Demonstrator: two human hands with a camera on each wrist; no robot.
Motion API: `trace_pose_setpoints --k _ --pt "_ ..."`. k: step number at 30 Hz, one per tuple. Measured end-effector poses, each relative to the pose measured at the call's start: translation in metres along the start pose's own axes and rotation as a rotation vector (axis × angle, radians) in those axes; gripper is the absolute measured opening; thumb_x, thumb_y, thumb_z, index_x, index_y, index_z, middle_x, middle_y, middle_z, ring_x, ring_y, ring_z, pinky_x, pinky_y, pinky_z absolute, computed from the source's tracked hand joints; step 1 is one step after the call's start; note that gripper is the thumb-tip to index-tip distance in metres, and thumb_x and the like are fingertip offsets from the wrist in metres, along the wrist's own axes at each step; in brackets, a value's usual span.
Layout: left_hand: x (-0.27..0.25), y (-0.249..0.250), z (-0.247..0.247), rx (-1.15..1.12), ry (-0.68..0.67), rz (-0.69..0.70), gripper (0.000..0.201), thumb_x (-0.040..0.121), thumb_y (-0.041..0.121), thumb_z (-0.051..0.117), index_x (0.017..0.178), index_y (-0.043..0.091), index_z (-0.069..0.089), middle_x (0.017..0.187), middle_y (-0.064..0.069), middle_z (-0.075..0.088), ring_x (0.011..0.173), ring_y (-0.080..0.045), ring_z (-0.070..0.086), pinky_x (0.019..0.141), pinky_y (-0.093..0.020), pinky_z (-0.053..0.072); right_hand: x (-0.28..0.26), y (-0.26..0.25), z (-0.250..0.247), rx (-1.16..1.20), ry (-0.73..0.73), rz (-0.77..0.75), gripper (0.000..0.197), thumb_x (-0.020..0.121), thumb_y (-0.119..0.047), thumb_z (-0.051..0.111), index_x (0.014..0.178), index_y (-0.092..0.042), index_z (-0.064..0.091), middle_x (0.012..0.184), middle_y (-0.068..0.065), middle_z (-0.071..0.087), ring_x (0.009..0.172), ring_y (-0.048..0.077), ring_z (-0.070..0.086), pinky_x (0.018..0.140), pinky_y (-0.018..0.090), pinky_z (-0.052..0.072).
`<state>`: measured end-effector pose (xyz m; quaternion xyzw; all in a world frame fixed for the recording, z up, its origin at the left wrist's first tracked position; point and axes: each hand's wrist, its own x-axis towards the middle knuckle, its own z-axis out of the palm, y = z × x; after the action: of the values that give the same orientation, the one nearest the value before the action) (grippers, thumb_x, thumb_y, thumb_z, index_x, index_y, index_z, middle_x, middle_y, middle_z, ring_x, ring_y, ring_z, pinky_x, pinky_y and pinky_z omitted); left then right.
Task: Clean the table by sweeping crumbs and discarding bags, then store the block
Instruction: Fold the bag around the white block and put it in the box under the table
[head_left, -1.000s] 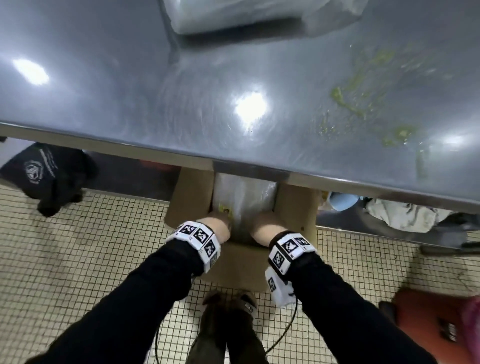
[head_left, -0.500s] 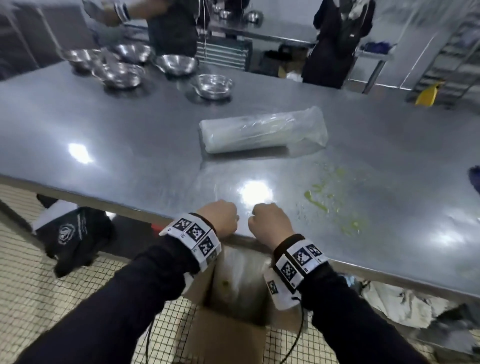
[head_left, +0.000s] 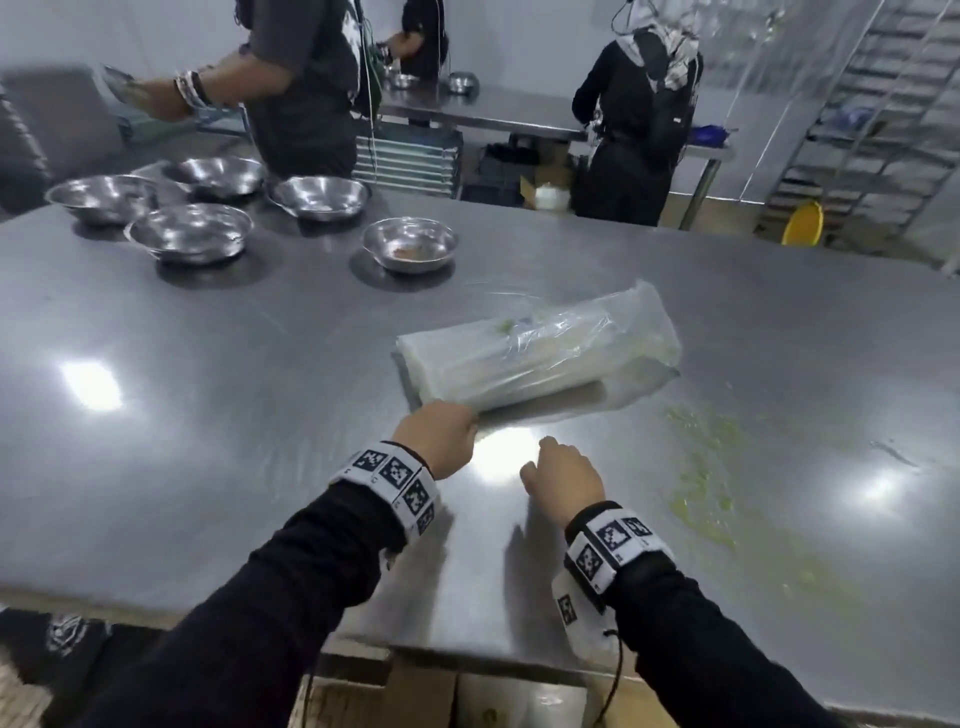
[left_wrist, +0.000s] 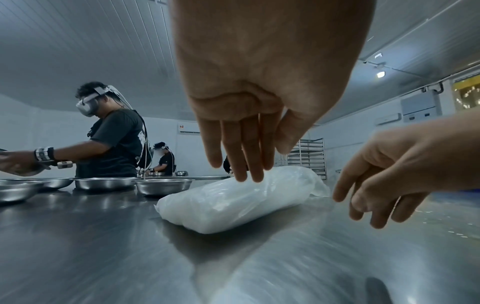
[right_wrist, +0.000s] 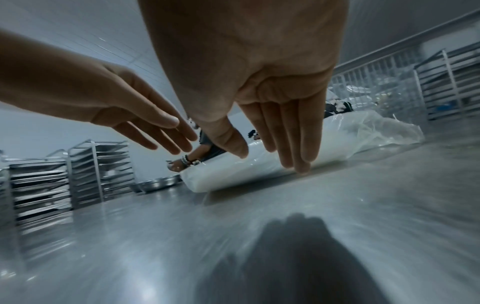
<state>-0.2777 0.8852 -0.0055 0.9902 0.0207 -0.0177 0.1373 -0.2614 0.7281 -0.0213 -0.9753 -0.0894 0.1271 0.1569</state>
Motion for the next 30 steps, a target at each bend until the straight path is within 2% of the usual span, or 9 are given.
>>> trace_pose_setpoints --k 3,6,9,12,14,17,21,26,30 --pt "0.041 -0.032 -0.012 -0.056 -0.022 0.021 0.036 0.097 0.023 0.036 0.129 0.015 0.052 0.130 -0.007 0.058 0.118 -0.025 0.054 0.097 -0.041 0.045 0.039 -0.015 0.000 0.101 -0.001 0.071 0.043 0.097 -0.029 0.040 0.131 -0.003 0.040 0.127 0.016 0.055 0.117 0.031 0.052 0.089 0.033 0.041" --pt "0.086 -0.062 -0.017 -0.037 -0.097 0.019 0.042 0.099 0.023 0.035 0.140 0.014 0.040 0.142 -0.007 0.047 0.130 -0.024 0.044 0.108 -0.038 0.035 0.072 -0.028 0.001 0.304 0.054 0.154 0.060 0.097 -0.039 0.042 0.144 -0.005 0.025 0.134 0.020 0.051 0.123 0.034 0.049 0.097 0.037 0.039" --pt "0.127 -0.086 -0.020 -0.044 -0.131 0.011 0.049 0.098 0.028 0.036 0.146 0.019 0.027 0.149 -0.005 0.037 0.134 -0.024 0.039 0.110 -0.039 0.033 0.097 -0.040 0.005 0.482 0.124 0.212 0.073 0.097 -0.045 0.037 0.151 -0.015 -0.001 0.131 0.023 0.054 0.118 0.038 0.053 0.095 0.040 0.041" --pt "0.161 -0.104 -0.021 -0.125 -0.145 -0.001 0.057 0.097 0.031 0.040 0.149 0.023 0.017 0.147 -0.007 0.038 0.131 -0.027 0.041 0.105 -0.038 0.034 0.118 -0.047 0.012 0.585 0.175 0.263 0.079 0.095 -0.051 0.035 0.148 -0.024 -0.018 0.126 0.027 0.057 0.113 0.041 0.056 0.098 0.042 0.041" --pt "0.181 -0.113 -0.017 -0.159 -0.184 0.002 0.060 0.097 0.035 0.040 0.149 0.022 0.015 0.146 -0.011 0.039 0.131 -0.028 0.041 0.107 -0.038 0.033 0.129 -0.051 0.015 0.683 0.208 0.321 0.082 0.093 -0.055 0.037 0.147 -0.029 -0.020 0.130 0.028 0.053 0.116 0.041 0.054 0.102 0.043 0.040" --pt "0.202 -0.122 -0.001 -0.083 -0.263 0.005 0.060 0.095 0.048 0.034 0.149 0.028 0.016 0.149 -0.009 0.036 0.135 -0.027 0.035 0.113 -0.043 0.025 0.141 -0.056 0.017 0.832 0.214 0.374 0.088 0.091 -0.056 0.044 0.148 -0.029 -0.018 0.152 0.021 0.028 0.134 0.038 0.037 0.110 0.042 0.029" --pt "0.212 -0.123 0.008 -0.071 -0.258 0.002 0.064 0.089 0.063 0.030 0.147 0.039 0.017 0.148 -0.003 0.037 0.138 -0.024 0.028 0.114 -0.050 0.012 0.151 -0.065 0.022 0.779 0.185 0.386 0.101 0.082 -0.063 0.053 0.148 -0.031 -0.016 0.159 0.017 -0.002 0.144 0.035 0.015 0.114 0.043 0.022" --pt "0.204 -0.122 0.002 -0.133 -0.310 -0.006 0.066 0.083 0.071 0.035 0.143 0.053 0.013 0.130 -0.014 0.044 0.119 -0.033 0.048 0.103 -0.042 0.038 0.153 -0.072 0.019 0.731 0.157 0.414 0.106 0.078 -0.063 0.059 0.148 -0.035 -0.015 0.157 0.019 -0.014 0.143 0.037 0.020 0.113 0.042 0.025" --pt "0.181 -0.122 -0.003 -0.164 -0.447 -0.004 0.076 0.080 0.075 0.037 0.144 0.050 0.006 0.132 -0.013 0.045 0.114 -0.032 0.053 0.099 -0.039 0.042 0.146 -0.058 0.025 0.721 0.161 0.318 0.095 0.081 -0.060 0.058 0.148 -0.042 -0.007 0.158 0.014 -0.010 0.145 0.033 0.013 0.116 0.042 0.020"
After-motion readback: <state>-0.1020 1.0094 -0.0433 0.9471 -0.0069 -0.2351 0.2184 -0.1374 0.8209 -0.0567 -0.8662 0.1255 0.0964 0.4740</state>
